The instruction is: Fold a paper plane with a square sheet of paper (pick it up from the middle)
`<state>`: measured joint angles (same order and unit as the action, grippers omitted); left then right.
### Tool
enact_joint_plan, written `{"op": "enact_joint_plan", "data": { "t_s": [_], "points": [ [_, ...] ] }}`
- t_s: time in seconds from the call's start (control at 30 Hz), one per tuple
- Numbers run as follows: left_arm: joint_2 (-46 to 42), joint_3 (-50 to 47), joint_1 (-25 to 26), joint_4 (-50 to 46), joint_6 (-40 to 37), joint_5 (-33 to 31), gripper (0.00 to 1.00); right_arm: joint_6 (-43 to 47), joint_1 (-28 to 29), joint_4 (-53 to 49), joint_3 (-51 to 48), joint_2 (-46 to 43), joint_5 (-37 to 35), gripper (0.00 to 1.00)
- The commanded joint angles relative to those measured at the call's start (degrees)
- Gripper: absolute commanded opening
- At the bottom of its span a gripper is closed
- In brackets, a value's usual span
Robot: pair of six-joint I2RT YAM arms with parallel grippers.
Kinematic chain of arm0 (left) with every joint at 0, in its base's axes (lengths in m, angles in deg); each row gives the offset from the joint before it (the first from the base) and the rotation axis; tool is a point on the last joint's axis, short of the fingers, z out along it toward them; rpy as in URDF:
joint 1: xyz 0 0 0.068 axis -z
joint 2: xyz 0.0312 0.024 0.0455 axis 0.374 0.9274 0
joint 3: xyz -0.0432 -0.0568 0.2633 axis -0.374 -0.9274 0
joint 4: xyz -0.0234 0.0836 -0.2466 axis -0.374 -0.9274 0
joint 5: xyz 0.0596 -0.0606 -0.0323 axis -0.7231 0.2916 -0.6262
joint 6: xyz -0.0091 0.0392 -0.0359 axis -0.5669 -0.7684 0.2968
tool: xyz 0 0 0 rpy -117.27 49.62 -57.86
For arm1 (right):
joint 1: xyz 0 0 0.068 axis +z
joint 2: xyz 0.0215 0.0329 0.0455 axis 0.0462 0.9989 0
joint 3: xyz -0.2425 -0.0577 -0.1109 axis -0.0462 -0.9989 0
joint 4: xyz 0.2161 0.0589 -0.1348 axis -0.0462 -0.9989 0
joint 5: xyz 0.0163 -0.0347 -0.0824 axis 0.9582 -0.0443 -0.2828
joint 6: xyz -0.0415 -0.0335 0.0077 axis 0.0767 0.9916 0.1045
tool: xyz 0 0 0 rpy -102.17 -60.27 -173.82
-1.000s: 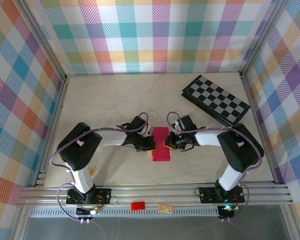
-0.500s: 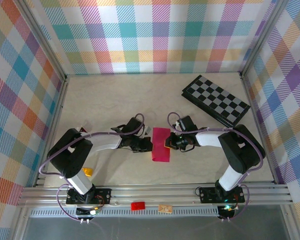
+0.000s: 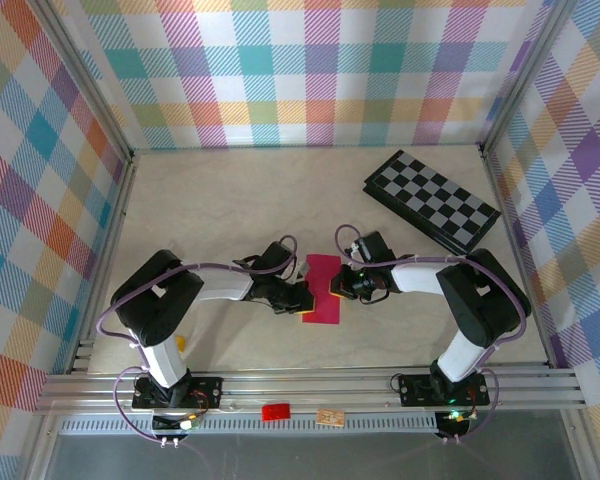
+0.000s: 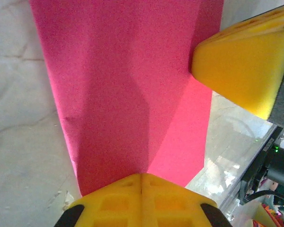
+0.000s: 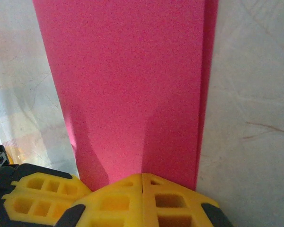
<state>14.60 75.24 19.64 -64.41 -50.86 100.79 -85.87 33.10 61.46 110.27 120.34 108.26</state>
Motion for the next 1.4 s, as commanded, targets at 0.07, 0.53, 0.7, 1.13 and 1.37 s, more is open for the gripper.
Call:
{"op": "enact_joint_plan", "data": {
  "t_s": [0.07, 0.53, 0.7, 1.13, 1.37],
  "points": [
    [-1.4, -4.3, 0.2, -5.5, -3.9, -3.2, 0.02, -0.1, -0.4, -6.5, -1.9, 2.0, -5.3, 0.00],
    [-14.4, -4.9, 0.0, 2.7, 2.7, -2.2, 0.01, 0.3, -0.4, -6.9, -1.8, 2.0, -5.4, 0.00],
    [-5.5, 1.8, -0.1, 3.6, 3.0, -1.2, 0.01, 0.3, -0.4, -7.0, -1.8, 1.9, -5.3, 0.00],
    [0.1, -4.9, -0.9, 5.2, -0.3, -0.5, 0.00, 0.6, -0.4, -7.1, -1.8, 2.1, -5.3, 0.00],
    [-4.5, -10.9, -1.2, 5.6, -1.4, 1.4, 0.02, 0.2, -0.4, -6.1, -2.1, 2.3, -4.7, 0.00]
  ]
}}
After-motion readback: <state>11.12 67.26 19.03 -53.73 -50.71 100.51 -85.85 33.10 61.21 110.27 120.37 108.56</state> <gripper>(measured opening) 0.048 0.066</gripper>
